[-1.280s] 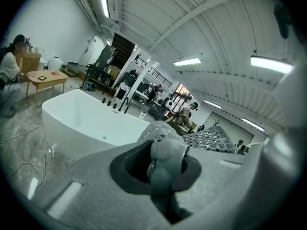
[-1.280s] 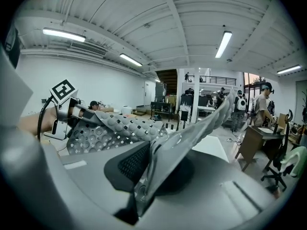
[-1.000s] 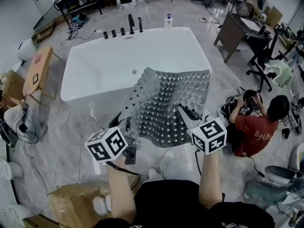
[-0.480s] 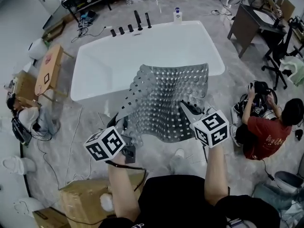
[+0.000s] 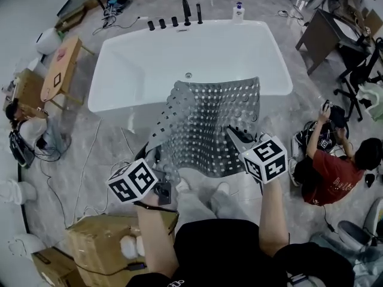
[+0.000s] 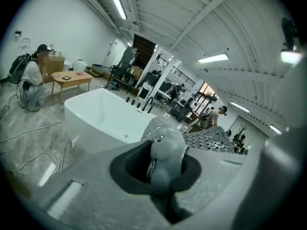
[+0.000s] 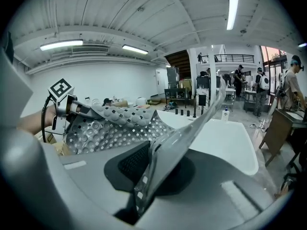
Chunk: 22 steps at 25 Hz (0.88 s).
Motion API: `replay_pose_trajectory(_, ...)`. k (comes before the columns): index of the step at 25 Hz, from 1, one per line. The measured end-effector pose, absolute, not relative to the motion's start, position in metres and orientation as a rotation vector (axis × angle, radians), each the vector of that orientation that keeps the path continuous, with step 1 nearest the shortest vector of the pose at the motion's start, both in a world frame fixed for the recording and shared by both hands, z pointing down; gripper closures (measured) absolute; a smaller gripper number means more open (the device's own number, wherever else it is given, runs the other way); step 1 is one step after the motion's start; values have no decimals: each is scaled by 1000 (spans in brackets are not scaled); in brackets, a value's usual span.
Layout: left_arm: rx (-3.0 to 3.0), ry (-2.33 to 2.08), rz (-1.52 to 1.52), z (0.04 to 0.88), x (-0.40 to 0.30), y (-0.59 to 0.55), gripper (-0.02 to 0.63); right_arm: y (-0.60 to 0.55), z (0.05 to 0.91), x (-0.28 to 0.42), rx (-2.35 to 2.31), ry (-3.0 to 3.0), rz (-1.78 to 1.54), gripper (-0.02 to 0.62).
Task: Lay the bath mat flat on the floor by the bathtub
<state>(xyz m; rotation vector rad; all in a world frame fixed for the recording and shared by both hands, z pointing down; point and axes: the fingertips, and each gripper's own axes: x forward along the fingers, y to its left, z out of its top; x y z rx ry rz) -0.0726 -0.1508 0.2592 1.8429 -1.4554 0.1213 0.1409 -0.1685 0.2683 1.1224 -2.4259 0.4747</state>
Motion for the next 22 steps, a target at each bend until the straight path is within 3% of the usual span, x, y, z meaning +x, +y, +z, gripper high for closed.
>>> replay_pose_trajectory(11,1799,-1316,150,314,-148,-183,578,-193,310,63,1132,-2276,542,566)
replay_pose_trajectory(22,1814,-1199,256,352,-186,-205,578,-200,350,44,1182,-2128,640,566)
